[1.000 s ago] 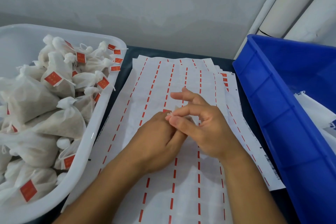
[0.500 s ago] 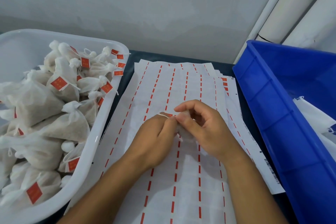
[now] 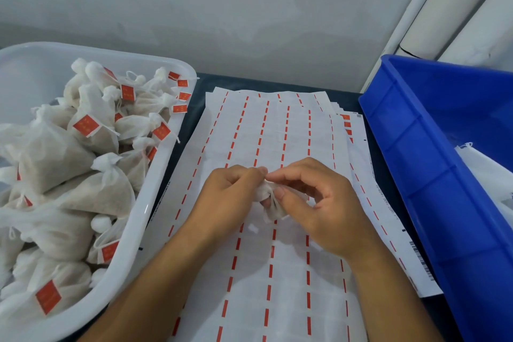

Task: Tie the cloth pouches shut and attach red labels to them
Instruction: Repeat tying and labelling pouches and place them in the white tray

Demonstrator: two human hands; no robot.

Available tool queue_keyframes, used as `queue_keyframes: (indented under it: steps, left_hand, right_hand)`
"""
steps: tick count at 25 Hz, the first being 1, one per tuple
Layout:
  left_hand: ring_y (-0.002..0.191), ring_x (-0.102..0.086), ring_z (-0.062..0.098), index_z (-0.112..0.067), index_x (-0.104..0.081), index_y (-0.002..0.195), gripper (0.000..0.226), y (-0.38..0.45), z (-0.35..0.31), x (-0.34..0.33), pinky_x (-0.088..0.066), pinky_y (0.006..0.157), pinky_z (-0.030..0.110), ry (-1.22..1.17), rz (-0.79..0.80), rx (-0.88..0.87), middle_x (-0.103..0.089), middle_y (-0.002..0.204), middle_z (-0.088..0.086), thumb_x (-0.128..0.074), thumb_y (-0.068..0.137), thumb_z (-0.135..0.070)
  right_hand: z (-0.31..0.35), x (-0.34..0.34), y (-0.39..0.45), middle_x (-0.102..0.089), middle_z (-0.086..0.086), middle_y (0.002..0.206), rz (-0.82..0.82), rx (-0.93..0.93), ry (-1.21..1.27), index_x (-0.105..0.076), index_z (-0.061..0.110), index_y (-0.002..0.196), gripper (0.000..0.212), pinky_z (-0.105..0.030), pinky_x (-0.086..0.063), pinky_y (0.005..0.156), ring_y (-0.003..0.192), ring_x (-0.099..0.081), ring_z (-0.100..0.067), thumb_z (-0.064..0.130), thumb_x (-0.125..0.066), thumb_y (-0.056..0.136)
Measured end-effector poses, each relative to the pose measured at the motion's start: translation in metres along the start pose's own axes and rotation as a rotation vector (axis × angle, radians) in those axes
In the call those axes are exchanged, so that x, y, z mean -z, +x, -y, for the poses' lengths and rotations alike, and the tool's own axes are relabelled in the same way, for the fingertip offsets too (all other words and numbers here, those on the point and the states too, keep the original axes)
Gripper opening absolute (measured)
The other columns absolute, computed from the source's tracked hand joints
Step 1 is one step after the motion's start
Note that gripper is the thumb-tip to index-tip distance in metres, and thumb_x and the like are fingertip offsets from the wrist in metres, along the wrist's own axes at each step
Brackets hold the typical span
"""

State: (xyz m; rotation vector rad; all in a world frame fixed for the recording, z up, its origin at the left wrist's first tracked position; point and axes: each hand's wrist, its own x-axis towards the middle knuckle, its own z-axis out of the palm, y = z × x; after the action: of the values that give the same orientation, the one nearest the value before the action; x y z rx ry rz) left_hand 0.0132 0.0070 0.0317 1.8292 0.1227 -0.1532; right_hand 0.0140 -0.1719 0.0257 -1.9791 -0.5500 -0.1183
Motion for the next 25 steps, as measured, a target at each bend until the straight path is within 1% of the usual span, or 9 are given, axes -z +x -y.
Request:
queue_keyframes:
  steps: [2,5,9,12,15,20,22,24,25]
  left_hand:
    - [0.074,-0.068,-0.001,-0.017,-0.074,0.073,0.043,0.0,-0.001,0.0,-0.046,0.058,0.008,-0.055,-0.023,0.023,-0.072,0.075,-0.004,-0.052,0.103,-0.038]
    - [0.075,-0.072,0.014,-0.011,-0.073,0.075,0.044,-0.001,-0.002,0.0,-0.049,0.07,0.023,-0.105,-0.044,0.041,-0.073,0.077,0.009,-0.052,0.103,-0.038]
    - [0.079,-0.075,0.01,-0.019,-0.077,0.079,0.047,-0.002,-0.004,0.001,-0.052,0.073,0.028,-0.147,-0.023,0.108,-0.077,0.08,-0.001,-0.049,0.103,-0.047]
    - [0.087,-0.074,0.016,-0.022,-0.08,0.08,0.058,-0.001,-0.003,0.002,-0.054,0.088,0.04,-0.093,-0.019,0.17,-0.078,0.083,-0.003,-0.037,0.104,-0.054]
    - [0.094,-0.072,0.02,-0.024,-0.081,0.082,0.061,0.003,-0.003,0.003,-0.051,0.102,0.051,-0.058,0.029,0.166,-0.078,0.088,0.0,-0.033,0.105,-0.055]
    - [0.1,-0.07,0.022,-0.024,-0.076,0.105,0.064,-0.004,-0.003,0.01,-0.049,0.104,0.054,-0.028,0.124,0.121,-0.076,0.103,0.002,-0.035,0.088,-0.071]
    - [0.097,-0.07,0.023,-0.022,-0.074,0.107,0.053,0.0,-0.009,0.007,-0.052,0.1,0.049,0.008,0.203,0.127,-0.075,0.107,0.003,-0.039,0.098,-0.061]
    - [0.086,-0.068,0.019,-0.02,-0.073,0.095,0.024,-0.006,-0.005,0.01,-0.056,0.09,0.04,0.018,0.382,0.153,-0.073,0.108,0.007,-0.052,0.106,-0.025]
    - [0.082,-0.068,0.019,-0.02,-0.074,0.089,0.024,-0.006,-0.003,0.01,-0.058,0.084,0.036,-0.012,0.422,0.171,-0.072,0.104,0.006,-0.057,0.102,-0.011]
  right_hand:
    - [0.001,-0.002,0.0,-0.068,0.016,0.11,-0.012,0.045,-0.086,-0.075,0.027,0.116,0.022,-0.02,-0.055,0.089,0.108,-0.067,-0.01,0.025,-0.068,0.096]
    - [0.0,-0.007,-0.002,-0.068,0.008,0.109,-0.04,0.131,-0.208,-0.076,0.021,0.119,0.023,-0.018,-0.054,0.091,0.104,-0.066,-0.007,0.02,-0.07,0.096]
    - [0.002,-0.008,-0.004,-0.066,0.012,0.111,0.002,0.134,-0.27,-0.072,0.022,0.127,0.034,-0.01,-0.05,0.09,0.105,-0.062,-0.001,0.033,-0.071,0.095]
    - [0.0,-0.005,-0.004,-0.063,0.014,0.107,0.023,0.111,-0.322,-0.07,0.026,0.131,0.039,-0.012,-0.051,0.083,0.1,-0.061,-0.004,0.036,-0.071,0.094]
    - [-0.002,-0.005,-0.003,-0.064,0.013,0.105,-0.012,0.093,-0.297,-0.072,0.025,0.127,0.035,-0.013,-0.052,0.081,0.098,-0.061,-0.006,0.032,-0.074,0.093]
    - [-0.004,-0.003,-0.002,-0.066,0.011,0.105,-0.067,0.053,-0.257,-0.075,0.024,0.116,0.023,-0.014,-0.053,0.079,0.097,-0.063,-0.007,0.031,-0.075,0.094]
    - [-0.002,-0.003,-0.002,-0.067,0.011,0.102,-0.111,0.053,-0.234,-0.076,0.023,0.109,0.018,-0.012,-0.052,0.076,0.094,-0.064,-0.008,0.031,-0.072,0.095]
    - [0.0,-0.003,-0.001,-0.068,0.011,0.098,-0.173,0.053,-0.158,-0.076,0.022,0.1,0.01,-0.012,-0.05,0.073,0.092,-0.065,-0.01,0.027,-0.07,0.095]
    - [0.002,-0.003,-0.001,-0.068,0.012,0.095,-0.208,0.052,-0.118,-0.075,0.023,0.097,0.007,-0.013,-0.051,0.072,0.09,-0.066,-0.012,0.024,-0.069,0.096]
